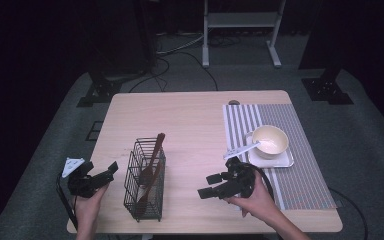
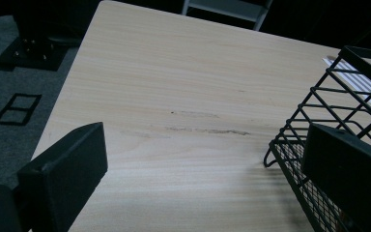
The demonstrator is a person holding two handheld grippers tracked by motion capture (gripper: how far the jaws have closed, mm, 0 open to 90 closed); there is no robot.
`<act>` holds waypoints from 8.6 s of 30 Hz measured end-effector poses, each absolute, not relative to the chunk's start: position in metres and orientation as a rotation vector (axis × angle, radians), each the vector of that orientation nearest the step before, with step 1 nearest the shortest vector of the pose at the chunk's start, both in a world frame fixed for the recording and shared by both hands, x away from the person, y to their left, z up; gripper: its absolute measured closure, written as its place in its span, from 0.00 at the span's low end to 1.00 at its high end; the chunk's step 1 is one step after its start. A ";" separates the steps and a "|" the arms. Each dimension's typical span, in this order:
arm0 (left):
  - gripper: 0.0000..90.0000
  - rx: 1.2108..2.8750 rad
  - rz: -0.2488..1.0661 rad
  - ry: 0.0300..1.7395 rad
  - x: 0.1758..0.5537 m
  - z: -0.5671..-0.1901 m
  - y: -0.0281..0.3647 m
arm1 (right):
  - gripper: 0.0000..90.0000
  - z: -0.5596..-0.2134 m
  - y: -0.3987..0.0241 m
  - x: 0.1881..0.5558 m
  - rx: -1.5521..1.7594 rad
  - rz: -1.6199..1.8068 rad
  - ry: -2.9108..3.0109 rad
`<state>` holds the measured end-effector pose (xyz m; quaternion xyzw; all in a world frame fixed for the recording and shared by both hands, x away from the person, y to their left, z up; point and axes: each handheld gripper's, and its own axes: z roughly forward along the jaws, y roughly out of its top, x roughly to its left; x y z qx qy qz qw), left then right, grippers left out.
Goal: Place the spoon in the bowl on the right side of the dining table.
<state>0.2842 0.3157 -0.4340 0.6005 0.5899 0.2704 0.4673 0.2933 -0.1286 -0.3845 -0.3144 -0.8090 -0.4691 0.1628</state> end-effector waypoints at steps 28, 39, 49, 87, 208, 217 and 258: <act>0.02 1.475 0.661 1.445 0.284 -0.435 0.315 | 0.22 -0.361 -0.089 0.310 -0.874 -1.196 -2.322; 0.02 1.470 0.661 1.447 0.284 -0.434 0.316 | 0.22 -0.355 -0.073 0.315 -0.872 -1.154 -2.339; 0.02 1.470 0.661 1.446 0.284 -0.434 0.316 | 0.22 -0.348 -0.058 0.321 -0.869 -1.131 -2.369; 0.02 1.470 0.659 1.447 0.284 -0.434 0.317 | 0.25 -0.331 -0.013 0.336 -0.865 -1.047 -2.467; 0.02 1.487 0.664 1.442 0.285 -0.434 0.314 | 0.93 -0.253 -0.087 0.355 -1.012 -1.184 -2.334; 0.02 1.489 0.665 1.441 0.285 -0.434 0.314 | 0.93 -0.258 -0.102 0.357 -1.033 -1.184 -2.314; 0.02 1.485 0.676 1.449 0.285 -0.434 0.315 | 0.93 -0.309 -0.158 0.377 -1.191 -1.085 -2.265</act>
